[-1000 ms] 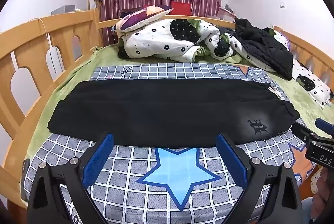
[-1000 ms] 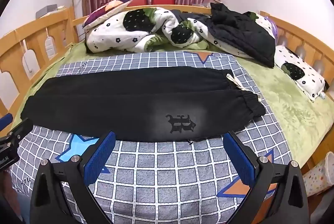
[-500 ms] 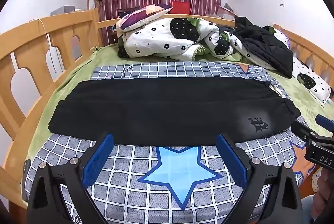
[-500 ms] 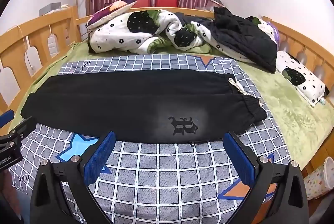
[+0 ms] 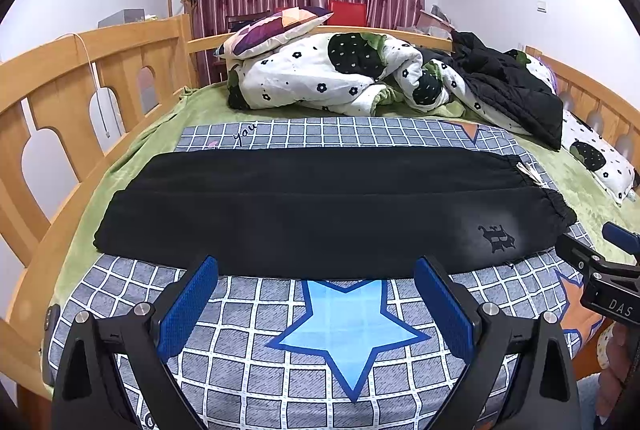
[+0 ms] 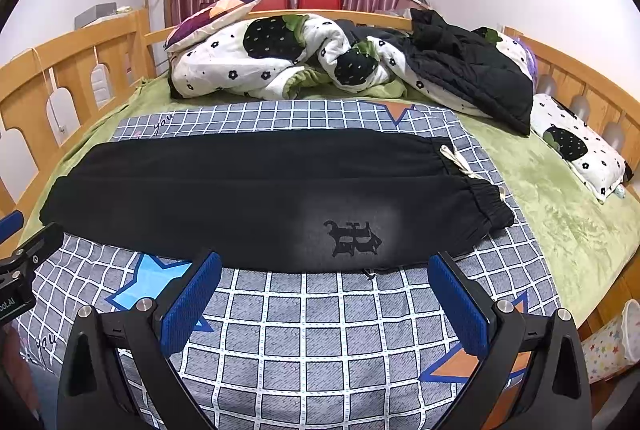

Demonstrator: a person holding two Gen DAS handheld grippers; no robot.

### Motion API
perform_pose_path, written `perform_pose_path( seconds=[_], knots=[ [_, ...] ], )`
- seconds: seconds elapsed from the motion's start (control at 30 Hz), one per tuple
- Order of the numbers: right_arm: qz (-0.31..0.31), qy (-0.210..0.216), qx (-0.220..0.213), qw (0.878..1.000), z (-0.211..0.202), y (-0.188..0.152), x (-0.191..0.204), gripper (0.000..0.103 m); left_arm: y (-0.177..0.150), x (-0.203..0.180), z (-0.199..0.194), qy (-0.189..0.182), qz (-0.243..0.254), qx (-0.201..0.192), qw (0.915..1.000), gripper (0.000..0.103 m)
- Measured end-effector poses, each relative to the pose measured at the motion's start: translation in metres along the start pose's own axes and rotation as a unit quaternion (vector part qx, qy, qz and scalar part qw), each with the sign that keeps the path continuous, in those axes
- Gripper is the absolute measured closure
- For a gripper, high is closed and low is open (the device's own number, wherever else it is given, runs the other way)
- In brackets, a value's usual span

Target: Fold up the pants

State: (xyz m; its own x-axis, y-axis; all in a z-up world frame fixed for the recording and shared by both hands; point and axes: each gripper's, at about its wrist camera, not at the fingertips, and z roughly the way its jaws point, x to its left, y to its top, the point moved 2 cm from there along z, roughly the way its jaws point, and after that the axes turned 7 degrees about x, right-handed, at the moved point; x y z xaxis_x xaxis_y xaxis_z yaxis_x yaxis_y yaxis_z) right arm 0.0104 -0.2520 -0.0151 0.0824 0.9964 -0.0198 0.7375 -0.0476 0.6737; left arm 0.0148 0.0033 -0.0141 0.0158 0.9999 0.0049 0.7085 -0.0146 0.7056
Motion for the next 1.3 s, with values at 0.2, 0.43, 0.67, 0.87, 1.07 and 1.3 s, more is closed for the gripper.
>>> perform_pose_path(
  seconds=[0.2,0.43,0.67,0.87,1.07,1.3],
  knots=[
    [-0.003,0.000,-0.001,1.000,0.000,-0.001,0.002,0.002,0.000,0.001,0.000,0.001,0.000,0.000,1.0000,0.004],
    [-0.002,0.001,-0.002,1.000,0.000,-0.001,0.001,0.002,0.000,0.001,0.000,0.002,0.001,0.001,1.0000,0.004],
    [-0.001,0.000,0.002,1.000,0.001,0.000,0.001,0.002,-0.001,0.007,0.000,-0.002,-0.005,0.001,1.0000,0.004],
    [-0.013,-0.005,-0.001,1.000,0.000,-0.001,0.006,0.002,-0.001,0.008,0.000,-0.001,-0.005,0.002,1.0000,0.004],
    [-0.018,-0.006,-0.002,1.000,-0.001,0.000,0.011,0.002,-0.002,0.010,0.000,-0.001,-0.008,0.003,1.0000,0.004],
    [-0.022,-0.007,-0.004,1.000,-0.002,-0.001,0.012,0.002,-0.002,0.012,0.000,-0.002,-0.010,0.003,0.9999,0.004]
  ],
)
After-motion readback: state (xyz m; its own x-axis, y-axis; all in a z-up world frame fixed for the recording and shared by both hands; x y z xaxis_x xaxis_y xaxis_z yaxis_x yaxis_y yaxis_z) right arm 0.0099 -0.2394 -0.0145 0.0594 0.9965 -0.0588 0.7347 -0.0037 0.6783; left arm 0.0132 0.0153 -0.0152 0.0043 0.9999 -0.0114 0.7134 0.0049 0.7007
